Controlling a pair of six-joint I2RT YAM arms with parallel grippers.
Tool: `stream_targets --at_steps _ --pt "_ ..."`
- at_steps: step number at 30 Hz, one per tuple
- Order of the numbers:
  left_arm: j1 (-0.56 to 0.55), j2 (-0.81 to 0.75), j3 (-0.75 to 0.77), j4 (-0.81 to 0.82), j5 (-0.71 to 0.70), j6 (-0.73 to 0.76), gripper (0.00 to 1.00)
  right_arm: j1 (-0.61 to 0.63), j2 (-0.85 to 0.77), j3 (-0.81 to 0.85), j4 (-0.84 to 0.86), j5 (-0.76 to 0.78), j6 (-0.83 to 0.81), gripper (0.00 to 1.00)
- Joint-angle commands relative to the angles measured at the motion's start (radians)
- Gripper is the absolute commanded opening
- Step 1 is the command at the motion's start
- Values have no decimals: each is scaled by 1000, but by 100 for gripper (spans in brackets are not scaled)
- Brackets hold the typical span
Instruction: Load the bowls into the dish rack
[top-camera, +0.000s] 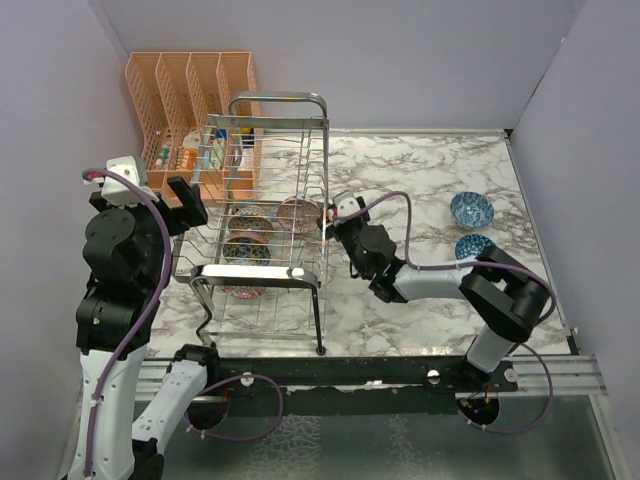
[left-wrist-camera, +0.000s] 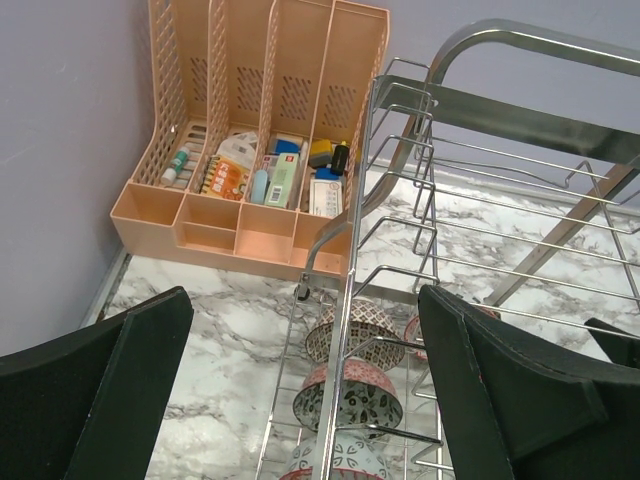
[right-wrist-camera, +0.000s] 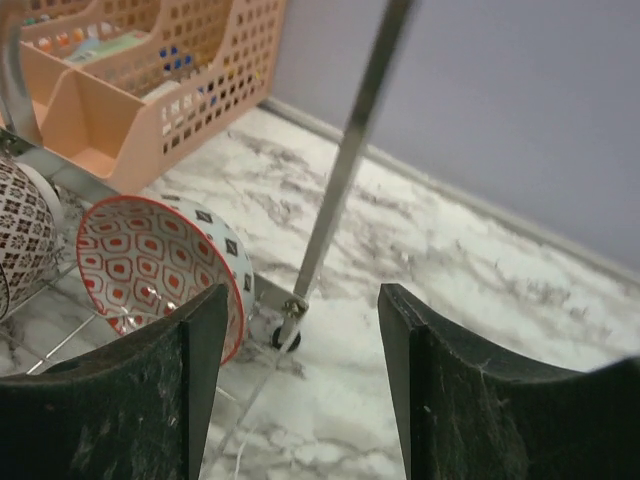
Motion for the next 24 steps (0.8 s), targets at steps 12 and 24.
stream_targets --at_steps 12,24 --pt "-18 -30 -20 16 18 4 99 -598 -320 34 -1060 -32 819 59" --pt "-27 -22 -33 20 12 2 99 -1066 -333 34 -1091 -270 914 60"
